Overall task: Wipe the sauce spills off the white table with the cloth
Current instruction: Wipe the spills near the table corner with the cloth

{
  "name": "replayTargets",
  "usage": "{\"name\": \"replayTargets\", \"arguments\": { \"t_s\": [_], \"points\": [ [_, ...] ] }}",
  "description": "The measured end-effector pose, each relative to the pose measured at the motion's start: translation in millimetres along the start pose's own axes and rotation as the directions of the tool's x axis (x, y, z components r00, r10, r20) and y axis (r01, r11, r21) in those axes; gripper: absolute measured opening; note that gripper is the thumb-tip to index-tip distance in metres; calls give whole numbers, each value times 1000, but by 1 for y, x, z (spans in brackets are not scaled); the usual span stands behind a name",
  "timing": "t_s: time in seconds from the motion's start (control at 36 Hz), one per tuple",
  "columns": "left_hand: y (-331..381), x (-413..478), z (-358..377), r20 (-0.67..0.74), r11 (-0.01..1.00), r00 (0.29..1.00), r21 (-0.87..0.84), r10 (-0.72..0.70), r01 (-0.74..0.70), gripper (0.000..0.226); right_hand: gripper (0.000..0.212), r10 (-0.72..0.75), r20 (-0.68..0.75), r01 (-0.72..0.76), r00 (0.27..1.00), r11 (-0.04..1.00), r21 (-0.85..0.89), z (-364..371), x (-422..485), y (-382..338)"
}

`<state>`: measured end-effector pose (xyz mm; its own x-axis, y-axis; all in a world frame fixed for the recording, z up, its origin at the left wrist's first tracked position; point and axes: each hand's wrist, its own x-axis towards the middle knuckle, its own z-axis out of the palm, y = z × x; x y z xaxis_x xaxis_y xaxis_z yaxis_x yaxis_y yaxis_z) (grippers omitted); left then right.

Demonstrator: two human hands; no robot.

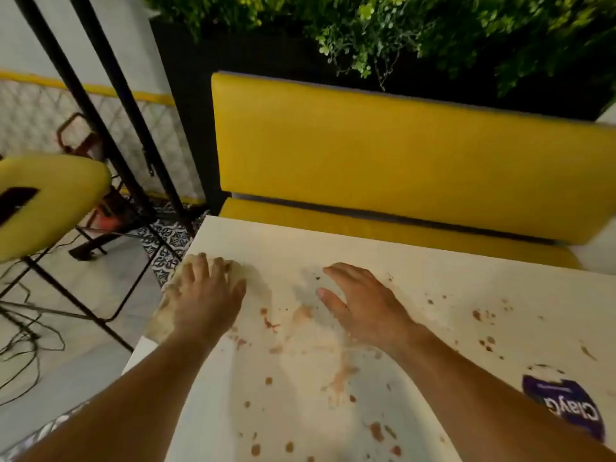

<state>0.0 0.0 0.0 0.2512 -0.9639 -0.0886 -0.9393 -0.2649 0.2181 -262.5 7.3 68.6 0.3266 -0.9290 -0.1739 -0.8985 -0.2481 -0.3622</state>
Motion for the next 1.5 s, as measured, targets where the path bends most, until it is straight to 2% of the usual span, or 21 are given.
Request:
{"name": "replayTargets", "arguments": {
  "t_s": [0.08,0.22,0.39,0.58,0.81,1.06,1.17,1.28,1.33,1.39,1.44,1.5],
  "points": [
    [-12,13,6,49,995,994,-8,-101,101,72,57,32,30,-31,999,999,-18,12,15,-1],
    [-34,23,29,100,994,989,3,-112,112,77,55,105,79,-103,991,994,-27,27,33,-1],
    [-32,29,43,46,985,985,-26,-167,168,82,57,203,95,-198,975,978,-62,30,46,15],
    [-18,42,46,46,964,964,-31,-263,264,73,57,287,62,-283,956,957,-63,18,57,50],
    [-5,50,45,-12,956,956,-2,-293,293,52,58,273,51,-272,961,962,-31,22,83,63],
    [15,66,45,-33,945,948,-93,-317,313,52,55,258,51,-256,965,966,-43,32,87,73],
    [48,78,54,-31,990,991,-54,-130,128,46,52,271,51,-270,961,962,-29,30,81,91],
    [103,89,67,45,996,995,-4,94,-94,47,51,297,37,-297,954,955,-12,24,73,116],
    [136,85,72,87,960,956,5,280,-282,49,51,313,24,-313,949,950,-3,20,70,130],
    [164,72,76,144,882,873,4,465,-471,51,50,332,25,-333,943,943,11,17,68,144],
    [176,56,80,195,804,790,8,581,-594,51,50,347,40,-348,937,938,11,16,64,154],
    [172,47,82,201,751,739,23,643,-660,50,49,348,59,-349,936,937,3,18,61,161]
  ]
}}
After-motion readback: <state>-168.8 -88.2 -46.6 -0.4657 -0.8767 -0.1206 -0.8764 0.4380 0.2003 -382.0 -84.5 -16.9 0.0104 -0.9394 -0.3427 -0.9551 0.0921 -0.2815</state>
